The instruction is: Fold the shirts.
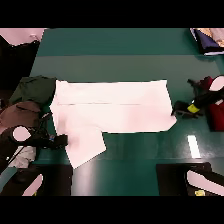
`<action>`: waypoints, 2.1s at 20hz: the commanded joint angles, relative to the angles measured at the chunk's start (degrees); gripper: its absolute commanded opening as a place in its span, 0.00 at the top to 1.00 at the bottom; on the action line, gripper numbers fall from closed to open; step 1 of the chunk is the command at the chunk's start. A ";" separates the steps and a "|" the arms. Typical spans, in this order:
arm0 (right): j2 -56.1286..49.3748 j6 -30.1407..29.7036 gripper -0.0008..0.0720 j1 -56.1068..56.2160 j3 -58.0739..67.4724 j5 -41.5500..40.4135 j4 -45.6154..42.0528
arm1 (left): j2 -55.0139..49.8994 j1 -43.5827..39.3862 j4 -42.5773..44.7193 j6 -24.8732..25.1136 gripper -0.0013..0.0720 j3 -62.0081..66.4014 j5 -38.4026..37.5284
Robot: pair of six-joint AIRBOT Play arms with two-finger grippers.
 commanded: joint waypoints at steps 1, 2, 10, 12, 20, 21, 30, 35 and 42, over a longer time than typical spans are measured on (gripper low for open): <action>-0.02 -0.74 0.18 0.02 -7.50 -2.25 1.90 | 0.07 0.00 -0.22 0.74 0.94 0.00 0.00; -0.02 -0.72 0.21 0.04 -8.55 -3.43 1.92 | 0.07 0.00 -0.24 0.74 0.94 0.00 0.00; 0.02 -0.92 0.97 0.04 -9.92 -8.11 5.90 | 0.31 0.00 0.44 0.74 0.95 2.45 -0.83; 1.38 -2.75 0.97 0.02 -9.94 -3.67 5.25 | 0.31 0.00 1.60 0.96 0.95 6.25 -3.39; 22.56 -1.53 0.97 -0.24 -9.92 10.99 0.11 | 3.32 0.00 -7.56 6.71 0.95 17.46 -20.83; 24.46 -0.68 0.97 0.07 -9.92 10.60 0.11 | 4.09 0.00 -7.80 6.64 0.95 18.67 -20.81; 22.27 1.64 0.97 0.17 -6.64 -2.58 0.31 | 0.74 0.00 5.46 7.17 0.95 25.66 2.82; 10.14 1.62 0.97 0.17 3.17 -7.52 0.31 | -9.09 0.00 5.46 7.28 0.94 30.05 15.37; -5.44 1.57 0.97 2.89 13.25 -13.29 0.20 | -23.67 0.00 5.44 7.37 0.94 37.64 26.23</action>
